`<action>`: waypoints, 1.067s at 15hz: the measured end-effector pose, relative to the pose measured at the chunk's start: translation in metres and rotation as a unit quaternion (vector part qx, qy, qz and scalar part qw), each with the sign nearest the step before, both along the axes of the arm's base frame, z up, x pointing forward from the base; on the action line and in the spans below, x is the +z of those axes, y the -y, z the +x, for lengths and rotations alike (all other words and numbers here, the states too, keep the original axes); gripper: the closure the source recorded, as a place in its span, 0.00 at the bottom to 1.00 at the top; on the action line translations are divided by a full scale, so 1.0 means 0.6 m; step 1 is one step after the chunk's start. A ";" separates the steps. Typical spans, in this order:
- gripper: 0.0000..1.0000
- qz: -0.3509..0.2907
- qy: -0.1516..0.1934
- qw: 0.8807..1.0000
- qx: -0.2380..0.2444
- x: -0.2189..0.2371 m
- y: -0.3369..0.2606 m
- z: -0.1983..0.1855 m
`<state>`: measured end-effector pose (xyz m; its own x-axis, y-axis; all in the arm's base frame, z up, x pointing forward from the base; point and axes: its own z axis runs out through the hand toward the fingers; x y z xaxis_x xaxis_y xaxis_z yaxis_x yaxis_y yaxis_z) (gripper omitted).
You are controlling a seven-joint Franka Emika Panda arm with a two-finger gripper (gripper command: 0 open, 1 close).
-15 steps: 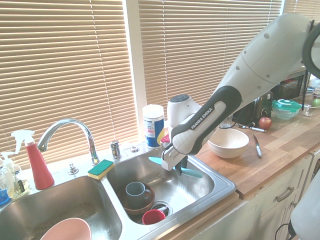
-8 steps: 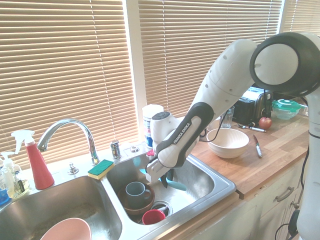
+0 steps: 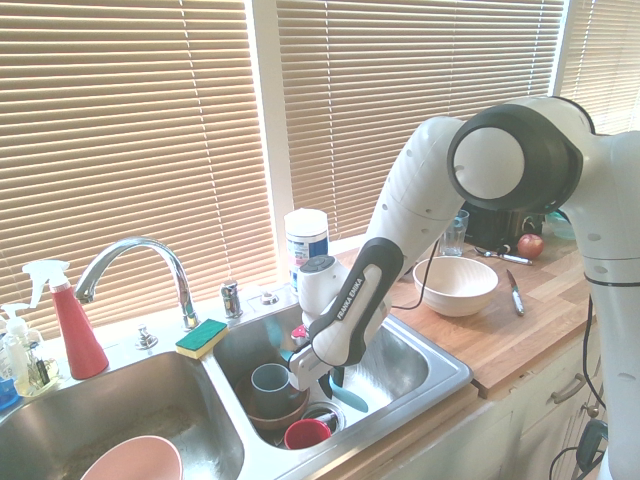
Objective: Put the knife into the sink
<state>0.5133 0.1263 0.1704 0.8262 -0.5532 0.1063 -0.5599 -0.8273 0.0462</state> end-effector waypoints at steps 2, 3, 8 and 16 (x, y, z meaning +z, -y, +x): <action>1.00 0.004 -0.004 1.000 -0.004 -0.020 0.002 -0.013; 1.00 0.005 -0.005 1.000 -0.007 -0.026 0.002 -0.017; 0.00 0.017 -0.011 0.999 -0.031 -0.027 0.001 -0.019; 0.00 0.020 -0.007 0.999 -0.033 0.008 0.011 -0.052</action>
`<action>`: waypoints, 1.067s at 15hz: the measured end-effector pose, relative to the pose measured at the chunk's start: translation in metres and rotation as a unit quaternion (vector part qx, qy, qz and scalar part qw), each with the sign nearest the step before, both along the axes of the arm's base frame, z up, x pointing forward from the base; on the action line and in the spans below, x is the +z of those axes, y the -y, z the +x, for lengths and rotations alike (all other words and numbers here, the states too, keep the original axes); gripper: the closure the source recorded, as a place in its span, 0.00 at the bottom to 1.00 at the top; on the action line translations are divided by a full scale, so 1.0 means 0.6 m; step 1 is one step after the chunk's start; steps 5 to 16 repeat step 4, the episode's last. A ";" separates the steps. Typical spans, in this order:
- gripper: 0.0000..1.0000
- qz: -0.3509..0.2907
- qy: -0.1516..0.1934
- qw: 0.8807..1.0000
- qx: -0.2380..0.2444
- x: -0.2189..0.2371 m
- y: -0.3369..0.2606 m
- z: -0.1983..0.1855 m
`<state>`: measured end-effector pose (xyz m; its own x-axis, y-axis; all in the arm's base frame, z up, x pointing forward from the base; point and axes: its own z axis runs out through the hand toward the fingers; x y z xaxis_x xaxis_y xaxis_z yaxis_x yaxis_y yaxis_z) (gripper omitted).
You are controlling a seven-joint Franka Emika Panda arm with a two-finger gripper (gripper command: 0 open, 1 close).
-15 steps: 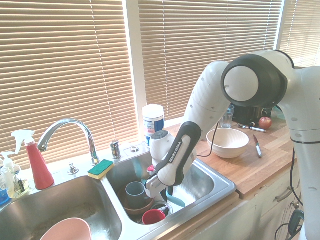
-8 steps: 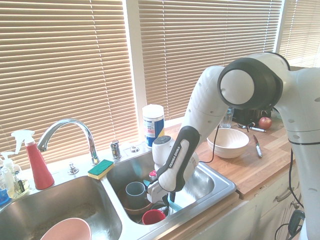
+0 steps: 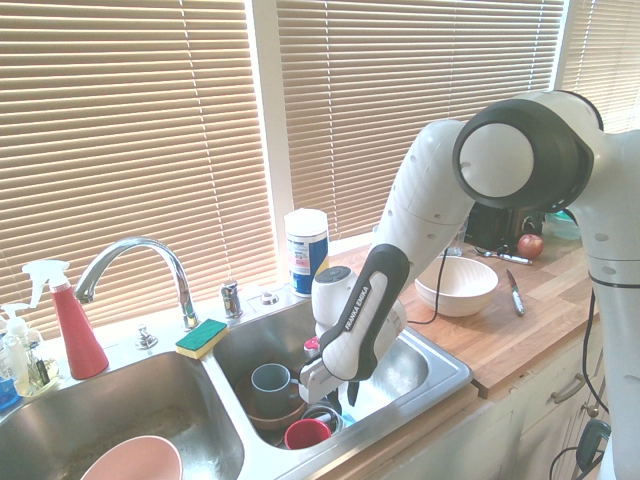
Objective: Put the knife into the sink
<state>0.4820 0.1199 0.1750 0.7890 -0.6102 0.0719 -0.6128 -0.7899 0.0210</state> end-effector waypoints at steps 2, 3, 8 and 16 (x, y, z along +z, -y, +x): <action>0.00 -0.001 0.005 1.000 0.001 0.040 0.003 -0.007; 0.00 -0.003 0.009 1.000 0.000 0.073 0.004 -0.008; 0.00 -0.006 0.016 1.000 0.000 0.116 0.006 -0.007; 0.00 -0.006 0.016 1.000 0.000 0.116 0.006 -0.007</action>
